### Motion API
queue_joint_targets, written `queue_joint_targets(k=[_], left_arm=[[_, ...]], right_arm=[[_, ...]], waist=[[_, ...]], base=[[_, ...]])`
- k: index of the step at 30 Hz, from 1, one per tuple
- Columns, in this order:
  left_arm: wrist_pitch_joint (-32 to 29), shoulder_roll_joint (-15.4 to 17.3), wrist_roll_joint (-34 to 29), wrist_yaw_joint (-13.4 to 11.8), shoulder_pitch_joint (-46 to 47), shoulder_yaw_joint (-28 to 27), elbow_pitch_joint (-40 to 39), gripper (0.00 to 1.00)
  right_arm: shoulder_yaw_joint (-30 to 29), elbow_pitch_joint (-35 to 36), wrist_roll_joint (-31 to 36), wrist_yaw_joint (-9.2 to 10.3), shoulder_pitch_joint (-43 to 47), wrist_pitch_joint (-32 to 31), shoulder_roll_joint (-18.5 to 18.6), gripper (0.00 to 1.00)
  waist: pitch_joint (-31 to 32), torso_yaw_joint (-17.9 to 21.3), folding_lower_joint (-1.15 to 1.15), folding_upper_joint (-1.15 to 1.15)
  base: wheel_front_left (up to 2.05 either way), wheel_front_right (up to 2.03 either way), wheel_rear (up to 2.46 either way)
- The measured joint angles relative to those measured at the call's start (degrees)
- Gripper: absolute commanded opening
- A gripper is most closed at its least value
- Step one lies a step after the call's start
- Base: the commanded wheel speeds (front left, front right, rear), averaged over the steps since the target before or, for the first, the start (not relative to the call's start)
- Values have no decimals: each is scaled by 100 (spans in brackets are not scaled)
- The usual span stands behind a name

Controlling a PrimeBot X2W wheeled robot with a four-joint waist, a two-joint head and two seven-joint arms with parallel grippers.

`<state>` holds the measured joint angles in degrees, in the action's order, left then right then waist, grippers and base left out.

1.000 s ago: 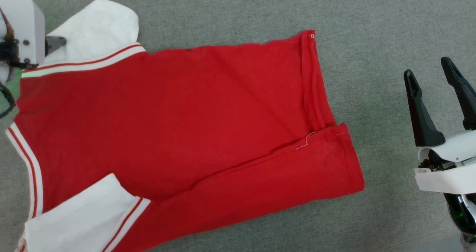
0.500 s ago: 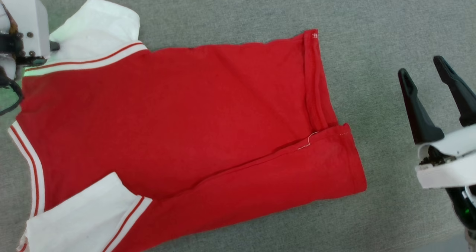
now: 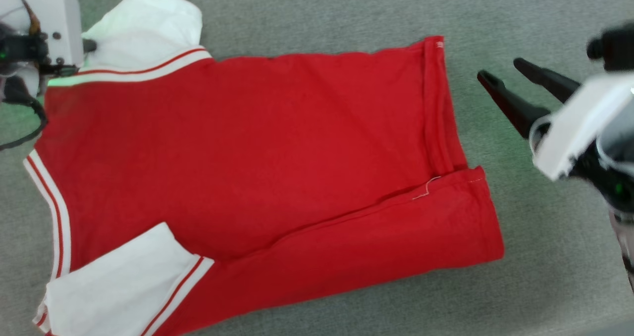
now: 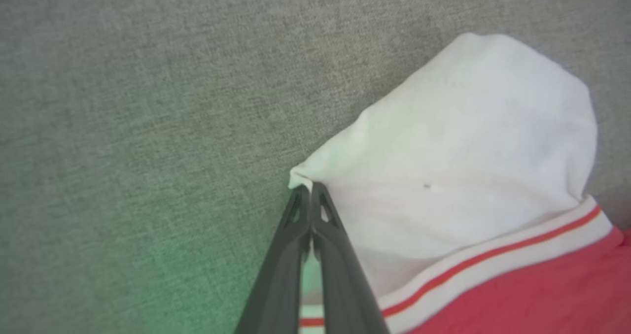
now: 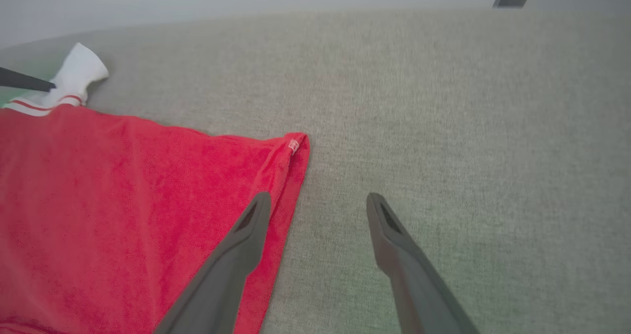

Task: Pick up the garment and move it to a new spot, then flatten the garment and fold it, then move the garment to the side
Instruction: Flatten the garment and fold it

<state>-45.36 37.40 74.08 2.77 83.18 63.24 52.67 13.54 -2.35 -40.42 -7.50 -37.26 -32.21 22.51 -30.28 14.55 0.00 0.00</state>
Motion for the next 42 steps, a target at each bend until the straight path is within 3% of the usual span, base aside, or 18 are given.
queue_joint_targets(k=[13, 14, 15, 16, 23, 29, 42], left_arm=[[127, -310, -41, 110, 287, -26, 63, 0], [136, -328, -41, 126, 302, -27, 81, 0], [144, -345, -41, 134, 313, -27, 103, 0], [152, -368, -40, 137, 314, -33, 129, 0], [323, -475, 24, 233, 324, -102, 265, 0], [565, -542, 138, 333, 222, -209, 326, 0], [914, -435, 478, 454, -74, -401, -308, 0]], right_arm=[[760, -2257, -159, 0, -1847, -1261, -399, 100], [805, -2406, -167, 0, -1965, -1376, -423, 96], [844, -2529, -193, 1, -2067, -1458, -436, 20], [867, -2639, -202, 0, -2148, -1500, -452, 0], [1053, -3063, -343, -1, -2440, -1459, -459, 0], [1315, -2955, -587, 1, -2365, -1105, -316, 0], [1857, -2142, -985, 1, -1695, -255, 620, 0]], waist=[[-217, -259, 0, 0], [-227, -276, 0, 0], [-235, -293, 0, 0], [-243, -310, 0, 0], [-246, -406, 0, 0], [-114, -475, 0, 0], [448, -745, 0, 0]], base=[[0, 0, 0], [0, 0, 0], [0, 0, 0], [0, 0, 0], [0, 0, 0], [0, 0, 0], [0, 0, 0]])
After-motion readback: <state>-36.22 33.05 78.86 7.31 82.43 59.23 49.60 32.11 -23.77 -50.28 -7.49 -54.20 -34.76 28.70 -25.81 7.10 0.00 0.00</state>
